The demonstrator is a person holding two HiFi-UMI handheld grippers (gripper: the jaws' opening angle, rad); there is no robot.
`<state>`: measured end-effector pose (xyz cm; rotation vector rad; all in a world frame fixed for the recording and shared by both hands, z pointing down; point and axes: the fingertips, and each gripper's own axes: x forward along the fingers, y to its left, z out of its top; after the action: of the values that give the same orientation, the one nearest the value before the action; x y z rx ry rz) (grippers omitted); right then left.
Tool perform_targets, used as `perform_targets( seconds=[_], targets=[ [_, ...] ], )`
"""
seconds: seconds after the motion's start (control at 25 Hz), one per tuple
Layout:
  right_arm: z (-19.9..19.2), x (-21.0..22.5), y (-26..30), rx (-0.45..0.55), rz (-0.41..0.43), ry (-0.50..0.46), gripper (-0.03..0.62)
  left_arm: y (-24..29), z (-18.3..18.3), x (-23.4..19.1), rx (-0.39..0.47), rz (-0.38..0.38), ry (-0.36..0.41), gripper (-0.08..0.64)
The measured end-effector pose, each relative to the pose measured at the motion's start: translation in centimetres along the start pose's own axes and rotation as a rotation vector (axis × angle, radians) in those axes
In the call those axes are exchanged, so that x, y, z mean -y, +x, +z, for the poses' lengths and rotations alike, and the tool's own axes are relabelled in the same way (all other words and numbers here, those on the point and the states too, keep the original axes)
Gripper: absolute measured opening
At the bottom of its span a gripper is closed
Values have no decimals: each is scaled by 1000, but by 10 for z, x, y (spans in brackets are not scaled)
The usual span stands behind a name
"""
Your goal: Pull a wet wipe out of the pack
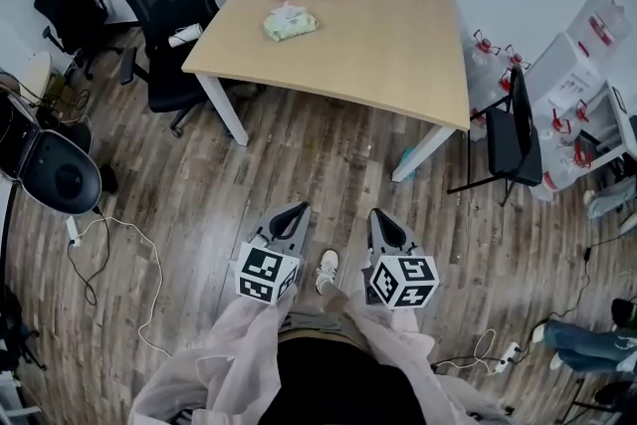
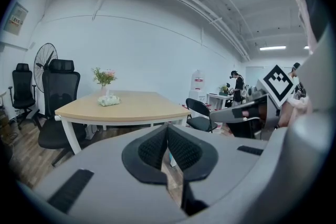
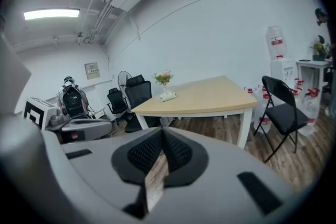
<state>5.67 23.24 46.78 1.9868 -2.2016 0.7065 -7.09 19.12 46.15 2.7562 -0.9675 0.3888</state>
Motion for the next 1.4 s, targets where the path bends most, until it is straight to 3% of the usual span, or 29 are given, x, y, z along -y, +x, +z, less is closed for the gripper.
perform_targets(
  seconds=[0.72, 1.4],
  targets=[
    [55, 62, 98, -17, 83, -29, 8, 113, 38, -42, 11, 54, -5, 12],
    [63, 68, 119, -43, 144, -28, 8, 126, 46, -51, -9, 98, -21, 12]
  ],
)
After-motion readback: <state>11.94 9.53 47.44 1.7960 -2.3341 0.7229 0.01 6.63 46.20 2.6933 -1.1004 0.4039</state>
